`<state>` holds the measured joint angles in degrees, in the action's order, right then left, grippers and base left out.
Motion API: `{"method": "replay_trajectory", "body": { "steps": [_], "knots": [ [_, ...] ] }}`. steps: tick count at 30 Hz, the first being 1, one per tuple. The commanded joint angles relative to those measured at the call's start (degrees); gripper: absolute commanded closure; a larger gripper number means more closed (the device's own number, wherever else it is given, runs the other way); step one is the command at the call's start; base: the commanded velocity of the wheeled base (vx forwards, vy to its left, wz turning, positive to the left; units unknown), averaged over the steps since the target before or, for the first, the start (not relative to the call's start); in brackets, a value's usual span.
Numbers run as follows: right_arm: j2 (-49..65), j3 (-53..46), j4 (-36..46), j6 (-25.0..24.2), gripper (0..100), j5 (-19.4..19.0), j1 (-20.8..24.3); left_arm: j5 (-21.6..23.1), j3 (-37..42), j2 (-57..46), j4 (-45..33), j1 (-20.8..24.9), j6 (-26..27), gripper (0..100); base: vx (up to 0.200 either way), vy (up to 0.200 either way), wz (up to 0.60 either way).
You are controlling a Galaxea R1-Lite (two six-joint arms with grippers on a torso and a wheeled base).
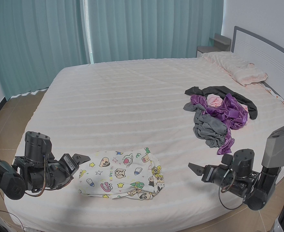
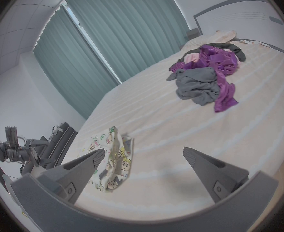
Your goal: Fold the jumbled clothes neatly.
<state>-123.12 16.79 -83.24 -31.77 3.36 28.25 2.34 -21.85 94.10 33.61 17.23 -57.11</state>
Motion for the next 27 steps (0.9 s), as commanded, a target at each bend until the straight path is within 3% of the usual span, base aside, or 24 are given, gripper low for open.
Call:
{"method": "replay_trajectory", "body": {
  "steps": [1, 7, 14, 25, 27],
  "knots": [
    [-3.09, 14.06, 11.08, -0.49, 0, -0.02, 3.75, 1.79, 4.27, -0.32, 4.89, -2.37, -1.42, 0, 0.0, 0.0, 0.0],
    [-3.61, 12.74, 10.73, -4.18, 0, -0.38, 4.71, 5.13, 4.79, -0.5, 4.89, -4.48, -1.42, 0, 0.0, 0.0, 0.0],
    [-4.67, 12.39, 10.64, -4.53, 0, -2.84, 5.24, 8.21, 6.11, -0.23, 5.94, -7.29, -1.25, 0, 0.0, 0.2, 0.0],
    [-7.22, 11.43, 5.89, -4.53, 0, -2.93, 5.94, 10.84, 6.03, 3.02, 9.63, -12.74, -1.25, 0, 0.0, 0.2, 0.0],
    [-7.22, 10.46, 6.07, -4.53, 0, -3.54, 5.94, 10.84, 6.2, 4.6, 10.34, -12.83, -1.07, 0, 0.0, 0.0, 0.0]
  ]
}}
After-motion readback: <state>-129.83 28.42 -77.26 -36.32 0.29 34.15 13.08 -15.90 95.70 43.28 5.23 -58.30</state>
